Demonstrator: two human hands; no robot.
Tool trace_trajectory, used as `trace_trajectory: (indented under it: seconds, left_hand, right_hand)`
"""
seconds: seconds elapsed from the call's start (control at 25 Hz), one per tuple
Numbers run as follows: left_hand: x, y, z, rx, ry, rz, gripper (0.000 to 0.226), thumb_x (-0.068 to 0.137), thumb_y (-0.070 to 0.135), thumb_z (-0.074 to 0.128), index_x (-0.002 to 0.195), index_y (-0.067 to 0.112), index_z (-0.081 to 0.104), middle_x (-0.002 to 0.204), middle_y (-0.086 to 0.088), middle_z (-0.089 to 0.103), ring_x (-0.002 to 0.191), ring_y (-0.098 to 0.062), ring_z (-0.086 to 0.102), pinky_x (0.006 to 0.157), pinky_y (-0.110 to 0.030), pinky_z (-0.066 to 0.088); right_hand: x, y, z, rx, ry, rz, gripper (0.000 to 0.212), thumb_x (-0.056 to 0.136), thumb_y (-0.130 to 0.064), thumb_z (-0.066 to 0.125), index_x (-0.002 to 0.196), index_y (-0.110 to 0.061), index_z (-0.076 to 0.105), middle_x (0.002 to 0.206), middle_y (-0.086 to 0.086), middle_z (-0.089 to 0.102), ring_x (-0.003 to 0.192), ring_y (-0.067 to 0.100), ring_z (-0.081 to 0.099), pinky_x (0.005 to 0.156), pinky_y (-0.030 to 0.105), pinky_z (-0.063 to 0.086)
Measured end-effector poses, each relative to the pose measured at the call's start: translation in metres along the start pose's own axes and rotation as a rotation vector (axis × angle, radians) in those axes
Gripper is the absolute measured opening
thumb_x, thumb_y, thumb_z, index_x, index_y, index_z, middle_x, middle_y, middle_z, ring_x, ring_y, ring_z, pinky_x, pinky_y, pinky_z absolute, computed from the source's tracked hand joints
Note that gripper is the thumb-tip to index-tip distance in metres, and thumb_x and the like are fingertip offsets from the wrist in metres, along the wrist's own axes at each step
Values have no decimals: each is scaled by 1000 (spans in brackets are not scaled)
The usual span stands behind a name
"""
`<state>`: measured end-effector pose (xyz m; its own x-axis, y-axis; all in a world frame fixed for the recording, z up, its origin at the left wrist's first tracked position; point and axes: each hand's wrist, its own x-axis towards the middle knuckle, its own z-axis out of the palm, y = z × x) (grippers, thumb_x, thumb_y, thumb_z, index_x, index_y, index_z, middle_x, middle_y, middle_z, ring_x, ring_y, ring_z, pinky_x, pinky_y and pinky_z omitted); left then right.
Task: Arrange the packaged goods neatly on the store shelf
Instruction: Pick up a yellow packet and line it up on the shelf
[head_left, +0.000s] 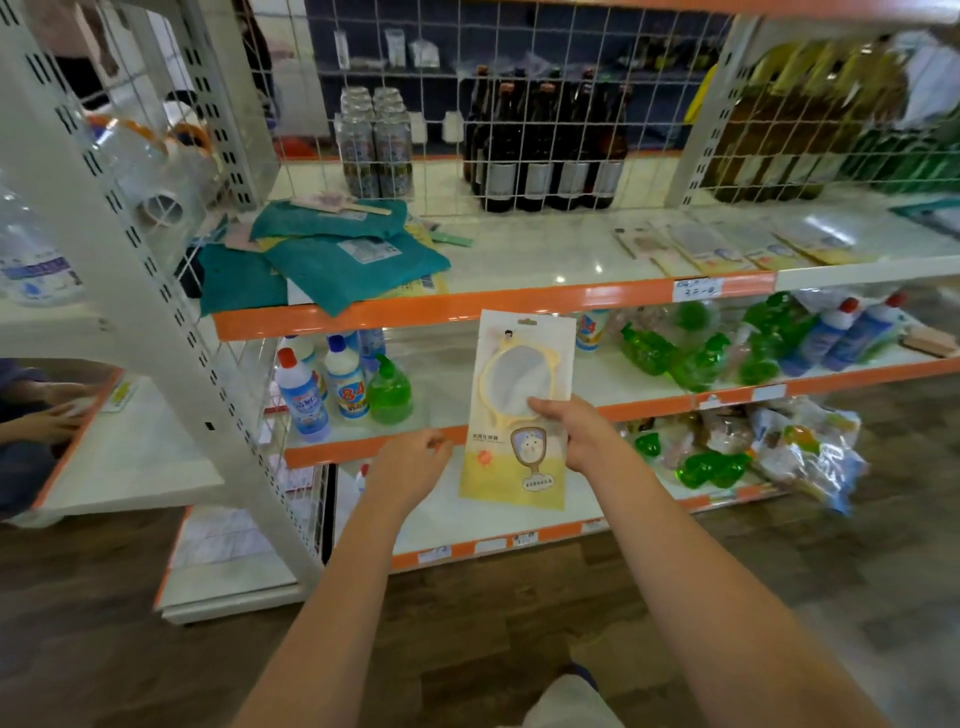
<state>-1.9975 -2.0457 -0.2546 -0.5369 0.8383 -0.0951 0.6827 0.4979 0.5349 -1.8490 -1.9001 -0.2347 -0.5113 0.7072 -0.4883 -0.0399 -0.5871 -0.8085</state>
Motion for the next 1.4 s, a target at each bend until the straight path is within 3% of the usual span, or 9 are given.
trace_trajectory:
  seconds: [0.2, 0.4, 0.6, 0.8, 0.96, 1.16, 1.4]
  left_hand:
    - [27, 21, 29, 52, -100, 72, 35, 96, 33, 43, 114, 12, 65, 118, -8, 66, 109, -26, 59, 88, -34, 48]
    - [58, 73, 48, 144, -149, 236, 33, 94, 33, 41, 112, 18, 65, 111, -7, 68, 104, -28, 60, 84, -36, 50]
    - [78, 142, 83, 273, -196, 394, 37, 95, 38, 40, 115, 18, 63, 114, -8, 65, 105, -29, 59, 83, -36, 49]
    - [93, 223, 113, 341, -187, 546, 38, 93, 42, 40, 115, 20, 62, 113, -7, 64, 106, -30, 57, 81, -39, 47]
    - [100, 292, 135, 375, -211, 647, 40, 93, 36, 42, 129, 20, 53, 125, -7, 56, 118, -29, 48, 91, -38, 41]
    - [106, 364, 168, 428, -209, 744, 37, 94, 35, 43, 124, 16, 53, 126, -10, 55, 119, -28, 47, 94, -38, 41]
    - [104, 432, 210, 410, -256, 853, 37, 94, 34, 41, 123, 15, 54, 124, -7, 54, 121, -27, 45, 93, -37, 40]
  right_hand:
    - [-14, -15, -39, 78, 62, -52, 30, 87, 5, 58, 115, -5, 57, 101, 19, 67, 80, 31, 67, 59, 37, 59]
    - [-24, -38, -88, 110, 144, -131, 39, 87, 4, 59, 124, -5, 54, 117, 24, 62, 88, 35, 65, 67, 45, 58]
    - [-41, -61, -149, 169, 225, -141, 27, 89, 4, 56, 114, -8, 56, 91, 17, 70, 72, 31, 69, 57, 41, 59]
    - [-54, -94, -216, 194, 289, -194, 28, 89, 2, 56, 115, -8, 55, 92, 18, 69, 72, 31, 69, 56, 41, 59]
    - [-64, -122, -271, 239, 351, -256, 18, 90, 5, 53, 99, -10, 57, 69, 11, 73, 57, 26, 70, 47, 39, 57]
    - [-80, -145, -335, 281, 415, -296, 25, 89, 4, 56, 106, -14, 56, 95, 20, 66, 63, 30, 70, 56, 45, 58]
    - [-101, -157, -402, 285, 486, -280, 24, 89, 2, 56, 110, -9, 56, 99, 22, 65, 74, 34, 69, 57, 45, 59]
